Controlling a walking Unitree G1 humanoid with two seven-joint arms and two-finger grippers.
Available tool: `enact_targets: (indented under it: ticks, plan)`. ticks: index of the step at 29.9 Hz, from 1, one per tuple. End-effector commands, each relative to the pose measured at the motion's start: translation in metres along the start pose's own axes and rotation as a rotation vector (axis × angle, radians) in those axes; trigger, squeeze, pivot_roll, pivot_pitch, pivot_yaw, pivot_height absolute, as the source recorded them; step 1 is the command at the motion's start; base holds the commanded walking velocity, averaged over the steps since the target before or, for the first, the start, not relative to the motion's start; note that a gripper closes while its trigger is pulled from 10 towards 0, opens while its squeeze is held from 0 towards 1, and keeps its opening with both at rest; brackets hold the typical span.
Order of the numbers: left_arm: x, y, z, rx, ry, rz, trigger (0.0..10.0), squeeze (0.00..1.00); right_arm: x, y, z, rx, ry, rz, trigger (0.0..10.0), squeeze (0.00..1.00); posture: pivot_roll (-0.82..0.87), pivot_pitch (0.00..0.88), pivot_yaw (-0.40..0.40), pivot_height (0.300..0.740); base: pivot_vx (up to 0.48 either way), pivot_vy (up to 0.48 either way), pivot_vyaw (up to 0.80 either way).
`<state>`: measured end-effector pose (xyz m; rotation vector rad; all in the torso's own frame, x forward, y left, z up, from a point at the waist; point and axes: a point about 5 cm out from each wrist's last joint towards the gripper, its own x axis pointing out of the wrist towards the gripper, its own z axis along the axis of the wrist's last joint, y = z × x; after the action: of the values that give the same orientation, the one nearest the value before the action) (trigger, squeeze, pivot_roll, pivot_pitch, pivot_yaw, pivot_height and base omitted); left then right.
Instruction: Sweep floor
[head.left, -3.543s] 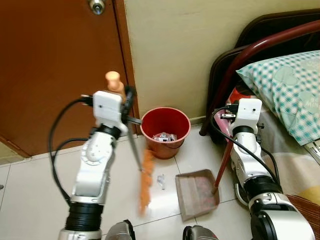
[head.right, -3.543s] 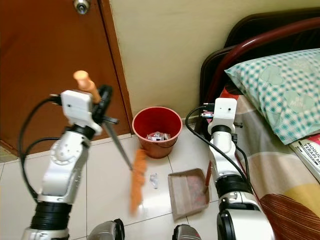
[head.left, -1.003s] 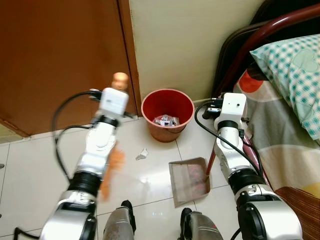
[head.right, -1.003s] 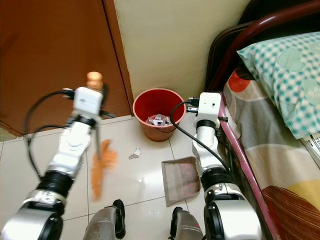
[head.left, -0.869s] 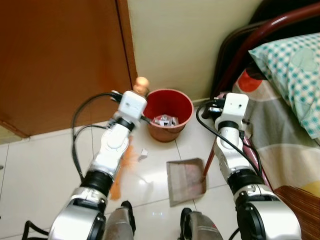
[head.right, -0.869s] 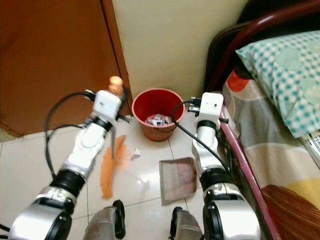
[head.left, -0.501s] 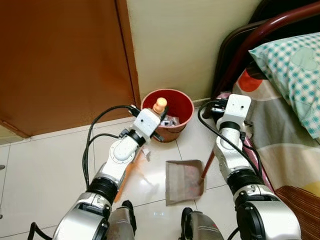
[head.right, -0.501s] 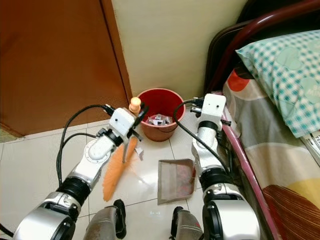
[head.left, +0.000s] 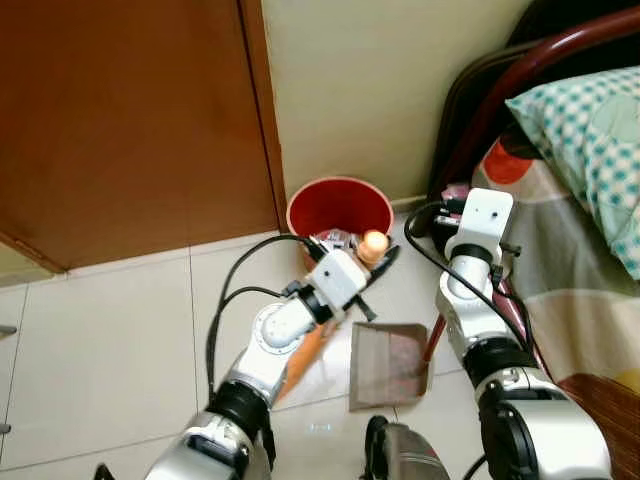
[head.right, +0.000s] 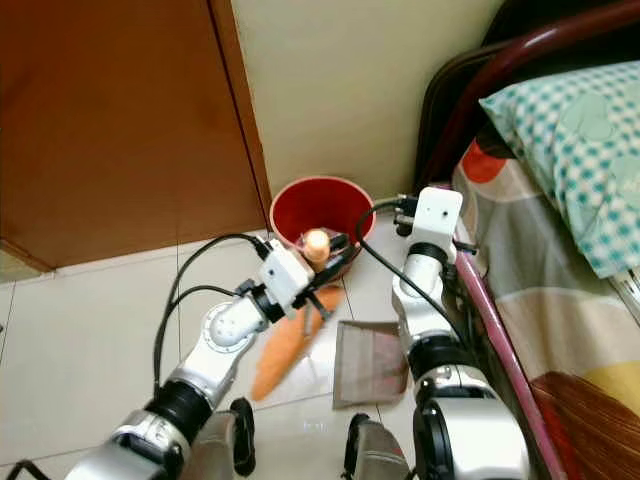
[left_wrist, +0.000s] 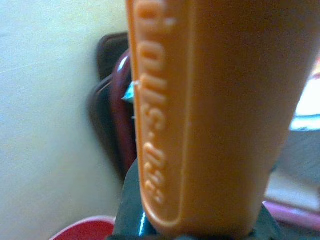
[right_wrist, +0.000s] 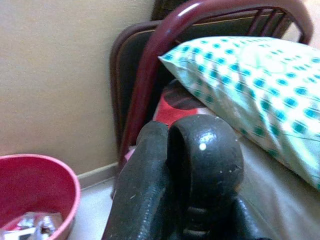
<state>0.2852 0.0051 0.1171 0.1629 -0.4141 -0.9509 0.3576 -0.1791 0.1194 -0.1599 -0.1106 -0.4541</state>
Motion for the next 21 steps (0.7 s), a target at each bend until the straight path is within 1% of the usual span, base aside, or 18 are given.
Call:
enact_targets:
  ticks: [1,2,4,5,7,8,11,12,15,16,17,19,20,21]
  plan:
    - [0.005,-0.010,0.010,-0.048,-0.062,-0.004,10.0,0.00,0.002,-0.004,-0.002,-0.061,-0.003,-0.008,10.0,0.00,0.05,0.263,0.012,0.740,0.000,0.000,0.00]
    - [0.005,-0.010,0.010,-0.048,-0.062,-0.004,10.0,0.00,0.002,-0.004,-0.002,-0.061,-0.003,-0.008,10.0,0.00,0.05,0.263,0.012,0.740,0.000,0.000,0.00]
    - [0.005,-0.014,0.019,-0.096,-0.094,0.020,10.0,0.00,0.003,-0.006,-0.002,-0.082,-0.010,-0.019,10.0,0.00,0.05,0.260,0.011,0.740,0.000,0.000,0.00]
    - [0.004,-0.015,0.021,-0.104,-0.098,0.027,10.0,0.00,0.003,-0.006,-0.002,-0.083,-0.009,-0.018,10.0,0.00,0.05,0.257,0.009,0.740,0.000,0.000,0.00]
    - [0.000,-0.014,0.024,-0.108,-0.104,0.041,10.0,0.00,0.004,-0.005,-0.001,-0.080,-0.007,-0.015,10.0,0.00,0.06,0.254,0.006,0.740,0.000,0.000,0.00]
    - [-0.006,-0.013,0.027,-0.109,-0.101,0.064,10.0,0.00,0.004,-0.005,-0.001,-0.080,-0.007,-0.011,10.0,0.00,0.06,0.251,0.003,0.740,0.000,0.000,0.00]
    - [-0.009,-0.012,0.029,-0.109,-0.100,0.077,10.0,0.00,0.004,-0.004,-0.001,-0.084,-0.005,-0.009,10.0,0.00,0.06,0.250,0.002,0.740,0.000,0.000,0.00]
    - [-0.012,-0.011,0.030,-0.113,-0.090,0.091,10.0,0.00,0.005,-0.004,-0.001,-0.085,-0.004,-0.007,10.0,0.00,0.07,0.245,-0.005,0.740,0.000,0.000,0.00]
    - [-0.027,-0.008,0.036,-0.112,-0.082,0.129,10.0,0.00,0.006,-0.002,0.000,-0.079,0.002,0.011,10.0,0.00,0.08,0.237,-0.012,0.740,0.000,0.000,0.00]
    - [-0.039,-0.005,0.036,-0.103,-0.062,0.157,10.0,0.00,0.006,0.003,0.001,-0.054,0.011,0.051,10.0,0.00,0.08,0.228,-0.018,0.740,0.000,0.000,0.00]
    - [-0.039,-0.005,0.036,-0.103,-0.062,0.157,10.0,0.00,0.006,0.003,0.001,-0.054,0.011,0.051,10.0,0.00,0.08,0.228,-0.018,0.740,0.000,0.000,0.00]
    - [-0.050,-0.001,0.033,-0.099,-0.034,0.187,10.0,0.00,0.006,0.009,0.002,-0.031,0.028,0.105,10.0,0.00,0.08,0.217,-0.027,0.740,0.000,0.000,0.00]
    - [-0.050,-0.001,0.033,-0.099,-0.034,0.187,10.0,0.00,0.006,0.009,0.002,-0.031,0.028,0.105,10.0,0.00,0.08,0.217,-0.027,0.740,0.000,0.000,0.00]
    - [-0.068,0.006,0.030,-0.083,0.005,0.227,10.0,0.00,0.005,0.015,0.002,-0.028,0.033,0.172,10.0,0.00,0.07,0.210,-0.031,0.740,0.000,0.000,0.00]
